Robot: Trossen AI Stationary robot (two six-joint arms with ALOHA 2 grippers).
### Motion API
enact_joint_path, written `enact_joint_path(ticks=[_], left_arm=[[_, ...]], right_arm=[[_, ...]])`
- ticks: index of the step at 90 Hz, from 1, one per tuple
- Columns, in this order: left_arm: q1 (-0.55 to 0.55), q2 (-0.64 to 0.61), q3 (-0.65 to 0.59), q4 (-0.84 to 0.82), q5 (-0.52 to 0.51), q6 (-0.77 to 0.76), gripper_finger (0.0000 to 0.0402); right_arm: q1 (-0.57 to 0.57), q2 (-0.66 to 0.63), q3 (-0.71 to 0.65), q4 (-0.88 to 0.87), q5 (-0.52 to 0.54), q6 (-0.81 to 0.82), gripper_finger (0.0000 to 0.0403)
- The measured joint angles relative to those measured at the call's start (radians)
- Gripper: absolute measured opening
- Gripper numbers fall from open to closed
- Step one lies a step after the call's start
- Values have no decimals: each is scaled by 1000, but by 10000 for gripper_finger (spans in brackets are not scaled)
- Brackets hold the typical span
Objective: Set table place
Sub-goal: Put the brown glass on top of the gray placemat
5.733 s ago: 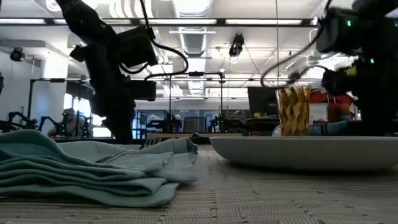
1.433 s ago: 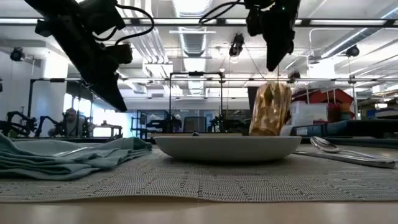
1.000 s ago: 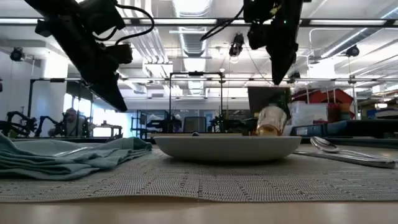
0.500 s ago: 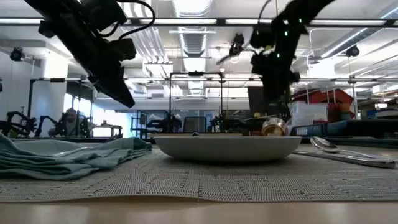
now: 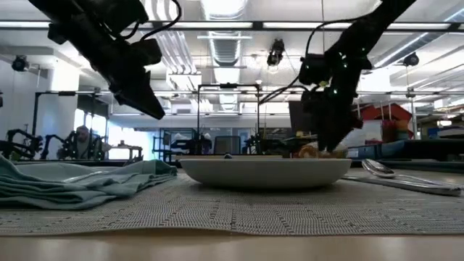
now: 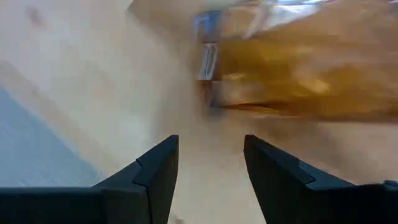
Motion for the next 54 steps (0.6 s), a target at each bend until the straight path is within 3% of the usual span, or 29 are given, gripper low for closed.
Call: enact_joint_path(ticks=[16, 28, 34, 46, 54], left_arm=[[0, 0, 0, 16, 0, 1, 114], [0, 0, 0, 26, 0, 5, 114], [0, 0, 0, 27, 0, 5, 114], [0, 0, 0, 27, 0, 5, 114], [0, 0, 0, 27, 0, 5, 114]], right_arm=[[104, 15, -42, 94, -74, -2, 169], [116, -19, 9, 17, -62, -11, 169], [102, -53, 59, -81, 33, -26, 169], [63, -126, 127, -281, 349, -8, 170], [22, -174, 130, -337, 389, 60, 171]])
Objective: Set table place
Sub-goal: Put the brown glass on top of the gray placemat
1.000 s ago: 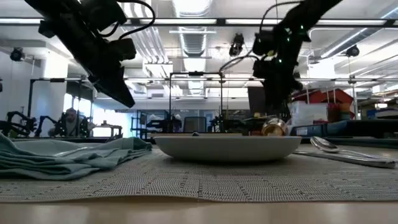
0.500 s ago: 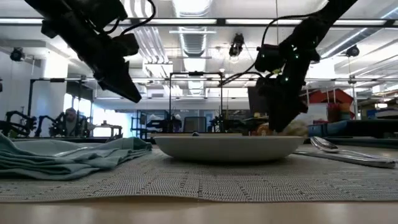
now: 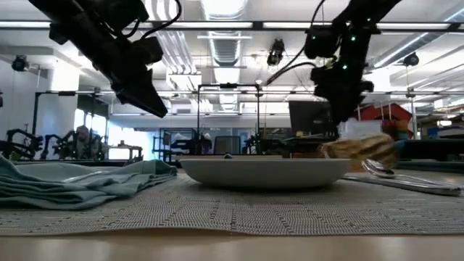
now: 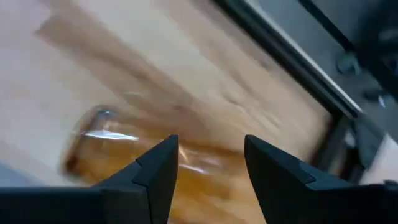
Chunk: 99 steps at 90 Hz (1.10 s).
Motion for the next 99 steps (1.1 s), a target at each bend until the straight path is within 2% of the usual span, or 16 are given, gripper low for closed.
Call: enact_joint_path(ticks=[10, 18, 29, 46, 63, 80, 86, 99], left_arm=[[0, 0, 0, 1, 0, 0, 114], [0, 0, 0, 0, 0, 0, 114], [0, 0, 0, 0, 0, 0, 114], [0, 0, 0, 7, 0, 27, 114], [0, 0, 0, 28, 0, 34, 114], [0, 0, 0, 31, 0, 34, 114], [0, 0, 0, 31, 0, 34, 114], [0, 0, 0, 31, 0, 34, 114]], right_arm=[[-30, -50, -38, -25, -72, 70, 176], [-27, -74, -88, -23, -168, 113, 179], [19, -87, -151, -23, -299, 88, 180], [139, -72, -224, 49, -294, 31, 172], [215, -35, -235, 300, -318, 39, 170], [229, 45, -232, 534, -383, -8, 169], [224, 56, -200, 479, -380, -5, 164], [214, 0, -101, 205, -336, 11, 149]])
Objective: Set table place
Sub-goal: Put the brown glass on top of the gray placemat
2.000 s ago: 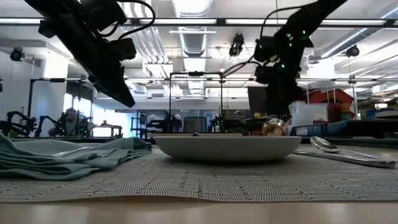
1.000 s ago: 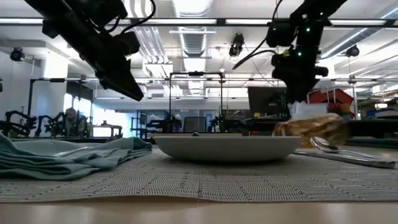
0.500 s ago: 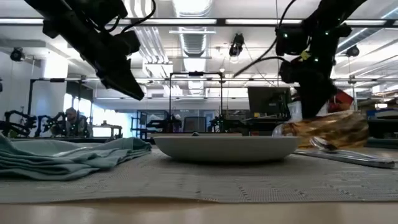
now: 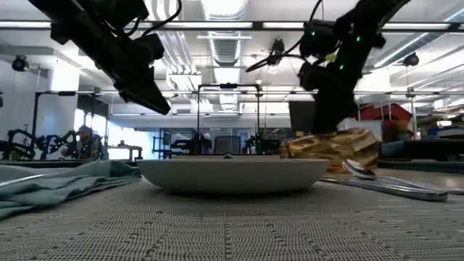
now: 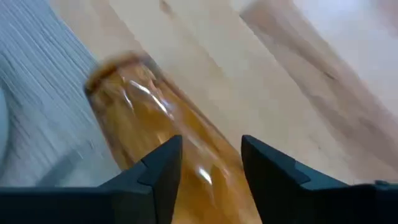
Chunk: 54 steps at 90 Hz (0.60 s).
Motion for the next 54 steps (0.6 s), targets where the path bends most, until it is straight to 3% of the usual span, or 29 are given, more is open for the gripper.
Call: enact_joint_path(ticks=[13, 25, 38, 54], left_arm=[[0, 0, 0, 0, 0, 0, 114], [0, 0, 0, 0, 0, 0, 114], [0, 4, 0, 1, 0, 0, 114], [0, 33, 0, 6, 0, 11, 114]], right_arm=[[18, -131, 51, -236, 0, 98, 137], [77, -284, -34, -283, 3, 204, 134], [133, -426, -214, -173, 89, 319, 145], [140, -543, -434, 150, 118, 364, 182]])
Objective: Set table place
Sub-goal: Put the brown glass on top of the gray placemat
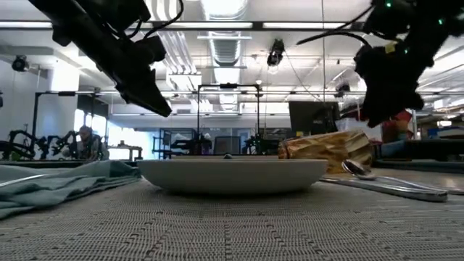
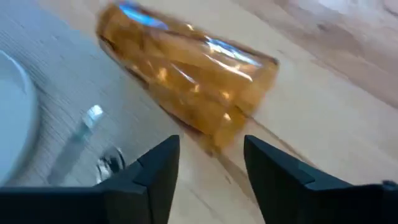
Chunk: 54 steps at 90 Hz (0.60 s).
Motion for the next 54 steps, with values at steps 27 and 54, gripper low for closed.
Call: enact_joint_path(ticks=[27, 54], left_arm=[[0, 103, 0, 15, 0, 8, 114], [0, 129, 0, 20, 0, 16, 114]], right_arm=[[-2, 16, -241, 554, 12, -62, 215], [-3, 149, -287, 816, 15, -113, 115]])
